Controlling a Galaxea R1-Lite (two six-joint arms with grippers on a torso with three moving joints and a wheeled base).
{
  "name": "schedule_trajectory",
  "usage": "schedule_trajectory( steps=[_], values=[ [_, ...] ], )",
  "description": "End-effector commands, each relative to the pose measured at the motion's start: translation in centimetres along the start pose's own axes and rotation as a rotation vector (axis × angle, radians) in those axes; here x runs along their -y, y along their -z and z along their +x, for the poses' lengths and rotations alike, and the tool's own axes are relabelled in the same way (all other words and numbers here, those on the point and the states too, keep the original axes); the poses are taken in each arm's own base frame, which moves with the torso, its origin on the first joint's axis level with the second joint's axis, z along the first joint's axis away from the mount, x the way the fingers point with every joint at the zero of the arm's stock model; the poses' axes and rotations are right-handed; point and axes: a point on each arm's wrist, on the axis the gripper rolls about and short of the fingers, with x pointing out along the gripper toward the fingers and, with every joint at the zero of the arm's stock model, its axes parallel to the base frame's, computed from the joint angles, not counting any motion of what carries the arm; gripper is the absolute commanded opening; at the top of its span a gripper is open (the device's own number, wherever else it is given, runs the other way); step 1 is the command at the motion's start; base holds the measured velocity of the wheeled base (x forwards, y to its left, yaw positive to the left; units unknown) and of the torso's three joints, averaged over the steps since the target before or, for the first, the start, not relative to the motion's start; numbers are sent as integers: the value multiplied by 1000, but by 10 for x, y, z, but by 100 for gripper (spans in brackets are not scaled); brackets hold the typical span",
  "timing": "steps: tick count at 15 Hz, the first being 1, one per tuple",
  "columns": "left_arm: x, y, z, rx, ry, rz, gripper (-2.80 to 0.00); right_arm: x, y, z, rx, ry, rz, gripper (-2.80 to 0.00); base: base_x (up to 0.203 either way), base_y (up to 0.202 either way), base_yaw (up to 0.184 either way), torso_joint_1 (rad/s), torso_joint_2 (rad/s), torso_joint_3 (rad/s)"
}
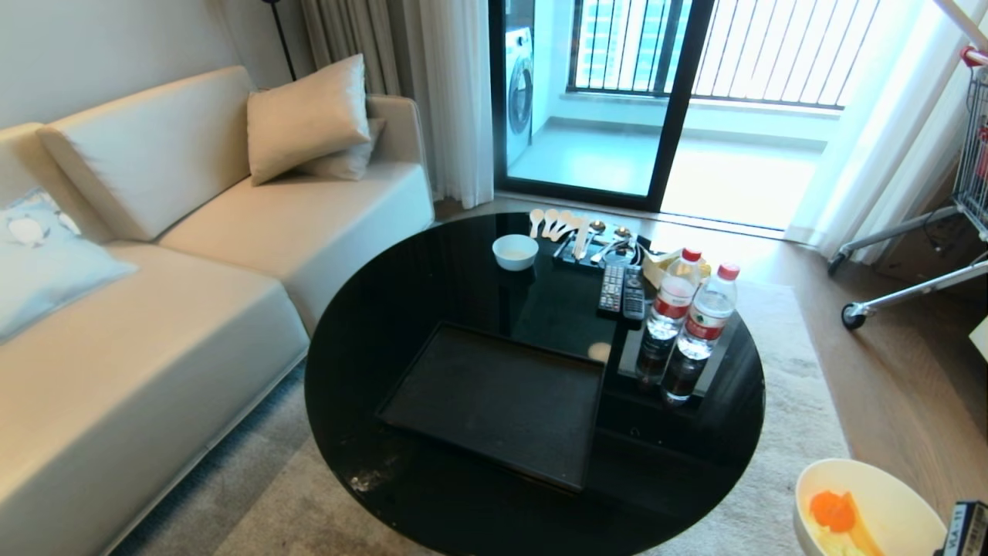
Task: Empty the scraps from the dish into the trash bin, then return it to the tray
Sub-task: Move the bowl over the trash can
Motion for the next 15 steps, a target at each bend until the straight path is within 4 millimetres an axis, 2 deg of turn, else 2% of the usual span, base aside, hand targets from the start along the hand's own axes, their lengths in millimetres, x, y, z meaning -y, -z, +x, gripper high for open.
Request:
schedule_trajectory(
  steps=[1,6,15],
  values=[
    [0,0,0,1,-1,-1,-280,0,0,0,-2,3,3,-280,0,0,0,0,0,0],
    [0,0,0,1,-1,-1,-280,0,0,0,-1,4,3,-280,0,0,0,0,0,0],
    [0,0,0,1,-1,-1,-280,2,3,3,-10,16,-2,-280,-172,0,-1,1,1,2]
  ],
)
